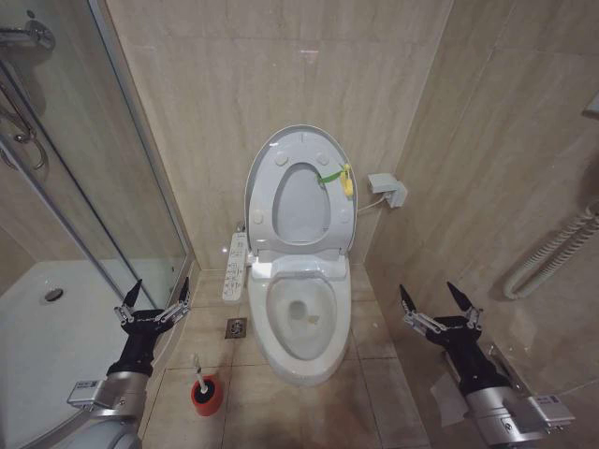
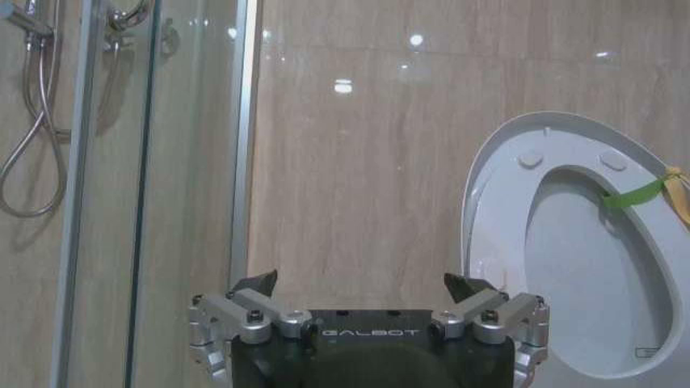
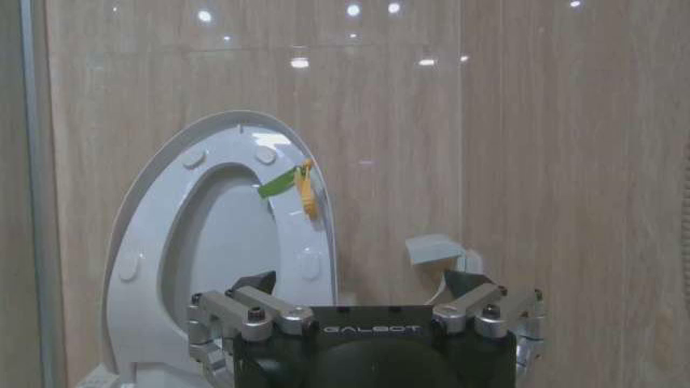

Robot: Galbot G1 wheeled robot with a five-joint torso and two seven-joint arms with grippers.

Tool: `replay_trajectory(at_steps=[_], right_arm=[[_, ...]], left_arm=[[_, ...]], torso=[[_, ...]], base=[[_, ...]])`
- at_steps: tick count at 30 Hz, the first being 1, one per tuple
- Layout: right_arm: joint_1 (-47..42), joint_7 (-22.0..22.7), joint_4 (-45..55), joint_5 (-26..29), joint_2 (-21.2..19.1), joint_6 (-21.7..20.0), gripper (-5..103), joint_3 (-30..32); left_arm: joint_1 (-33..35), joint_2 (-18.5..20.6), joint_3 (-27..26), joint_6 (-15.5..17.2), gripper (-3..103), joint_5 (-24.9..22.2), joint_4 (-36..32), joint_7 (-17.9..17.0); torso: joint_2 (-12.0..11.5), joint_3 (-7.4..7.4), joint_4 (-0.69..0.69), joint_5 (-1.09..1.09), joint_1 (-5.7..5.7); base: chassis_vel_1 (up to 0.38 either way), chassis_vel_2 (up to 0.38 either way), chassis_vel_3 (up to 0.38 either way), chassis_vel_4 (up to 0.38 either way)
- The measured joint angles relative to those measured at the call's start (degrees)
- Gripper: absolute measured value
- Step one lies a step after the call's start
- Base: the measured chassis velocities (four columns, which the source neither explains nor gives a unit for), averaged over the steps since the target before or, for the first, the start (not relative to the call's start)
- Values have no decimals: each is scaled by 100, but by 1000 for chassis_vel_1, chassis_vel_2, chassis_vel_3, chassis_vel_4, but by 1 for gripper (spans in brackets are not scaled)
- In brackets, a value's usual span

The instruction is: Open the toilet lid, clean the toilet bowl with a toilet brush, close the toilet lid, and flush.

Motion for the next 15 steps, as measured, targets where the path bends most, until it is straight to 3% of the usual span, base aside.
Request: replay_trajectory(at_steps=[15], right_arm=[[-1, 423, 38, -142, 5, -60, 100, -402]], left_arm=[[0, 0, 0, 0, 100, 0, 0, 0]], torso=[[0, 0, 1, 0, 0]], base=[[0, 0, 0, 0]])
